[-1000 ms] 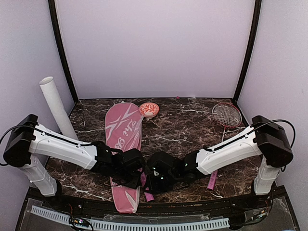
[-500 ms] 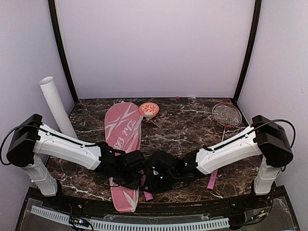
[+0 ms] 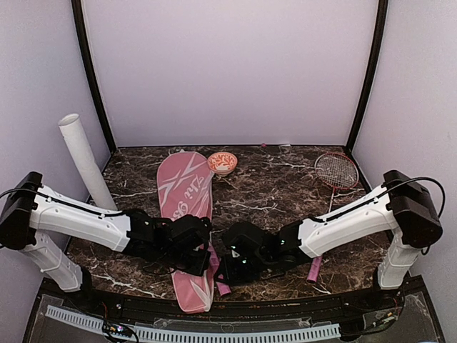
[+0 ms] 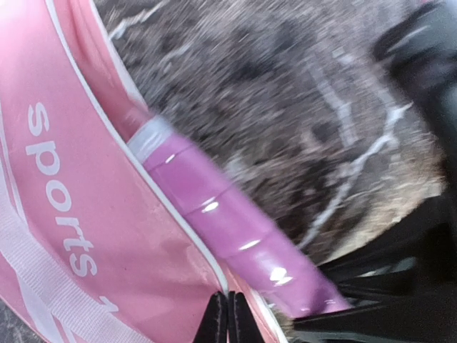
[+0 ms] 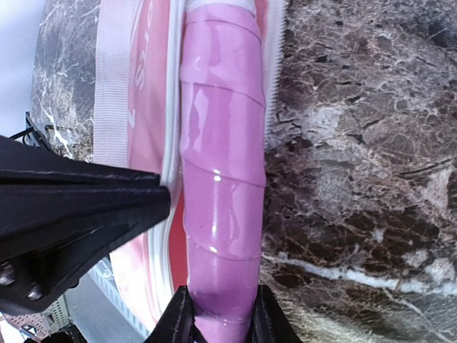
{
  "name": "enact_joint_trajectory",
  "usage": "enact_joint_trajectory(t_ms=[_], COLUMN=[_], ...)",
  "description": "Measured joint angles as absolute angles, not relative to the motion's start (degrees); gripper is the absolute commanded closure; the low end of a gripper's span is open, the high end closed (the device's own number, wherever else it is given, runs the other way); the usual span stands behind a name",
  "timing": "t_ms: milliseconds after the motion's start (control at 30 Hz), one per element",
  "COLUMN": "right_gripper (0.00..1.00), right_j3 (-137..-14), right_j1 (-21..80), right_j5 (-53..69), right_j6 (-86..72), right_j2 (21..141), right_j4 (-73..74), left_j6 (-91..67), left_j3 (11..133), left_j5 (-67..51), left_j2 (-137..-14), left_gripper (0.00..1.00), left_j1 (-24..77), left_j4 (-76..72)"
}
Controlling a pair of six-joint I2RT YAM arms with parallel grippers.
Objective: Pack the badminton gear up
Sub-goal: Adjust the racket in the racket bag.
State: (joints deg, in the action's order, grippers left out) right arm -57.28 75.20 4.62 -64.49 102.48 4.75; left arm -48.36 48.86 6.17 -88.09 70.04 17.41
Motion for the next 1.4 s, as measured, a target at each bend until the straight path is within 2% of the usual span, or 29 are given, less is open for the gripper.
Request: enact_joint_trajectory(t_ms=[467,1400], right_gripper=[0.87,0.86], right_j3=[-56.5,-57.3], right_j1=[75.0,72.2], right_j5=[4.6,8.2], right_j6=[-66.0,-63.4], right_j2=[103.8,106.6], right_j4=[1.6,-3.8], left_j6=[-46.9,-47.8], left_j3=[44.1,37.3], left_j5=[4.5,6.7], left_j2=[-85.8,-78.2], left_gripper=[1.0,1.0], left_j1=[69.9,68.9], left_j4=[6.3,0.3])
